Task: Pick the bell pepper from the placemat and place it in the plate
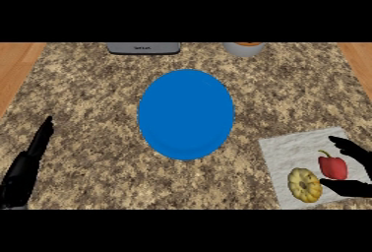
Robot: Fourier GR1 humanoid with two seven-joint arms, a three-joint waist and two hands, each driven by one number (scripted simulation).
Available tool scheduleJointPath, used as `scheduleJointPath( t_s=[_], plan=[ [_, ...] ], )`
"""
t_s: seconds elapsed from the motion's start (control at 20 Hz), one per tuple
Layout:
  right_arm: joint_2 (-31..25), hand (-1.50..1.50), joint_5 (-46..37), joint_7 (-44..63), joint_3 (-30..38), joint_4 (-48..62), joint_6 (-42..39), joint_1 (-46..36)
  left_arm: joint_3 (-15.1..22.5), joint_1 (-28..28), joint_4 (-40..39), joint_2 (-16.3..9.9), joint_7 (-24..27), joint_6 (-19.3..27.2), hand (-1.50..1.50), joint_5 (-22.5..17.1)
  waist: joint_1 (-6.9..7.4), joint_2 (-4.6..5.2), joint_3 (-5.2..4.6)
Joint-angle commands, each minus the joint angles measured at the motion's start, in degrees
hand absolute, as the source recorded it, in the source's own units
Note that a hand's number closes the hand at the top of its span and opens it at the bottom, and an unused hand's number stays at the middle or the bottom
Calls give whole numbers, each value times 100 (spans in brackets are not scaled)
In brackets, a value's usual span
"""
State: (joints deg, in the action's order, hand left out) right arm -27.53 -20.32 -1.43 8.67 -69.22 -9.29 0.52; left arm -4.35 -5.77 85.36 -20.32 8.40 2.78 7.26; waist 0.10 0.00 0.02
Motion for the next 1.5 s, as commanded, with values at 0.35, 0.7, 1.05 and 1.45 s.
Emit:
scheduleJointPath(
  t_s=[0.35, 0.7, 1.05, 1.45],
  plan=[
    [335, 150, -443, -586, 88, 225, 342, -83, -189, 88, -217, 331, 186, -184, 0, 363, -13, -4, -3],
    [-980, 150, -1977, -998, -1203, 1604, -510, -2594, 204, 540, -46, 275, -98, -347, 0, 323, 716, 179, 19],
    [-546, 150, -2448, -1705, -989, 3257, 929, -4007, 18, 801, -147, 234, -246, -305, 0, 273, 452, 152, 26],
    [-601, 150, -1977, -2860, -354, 3471, 1552, -4874, -3, 357, 169, 311, -306, -235, 0, 299, 209, 48, 9]
  ],
)
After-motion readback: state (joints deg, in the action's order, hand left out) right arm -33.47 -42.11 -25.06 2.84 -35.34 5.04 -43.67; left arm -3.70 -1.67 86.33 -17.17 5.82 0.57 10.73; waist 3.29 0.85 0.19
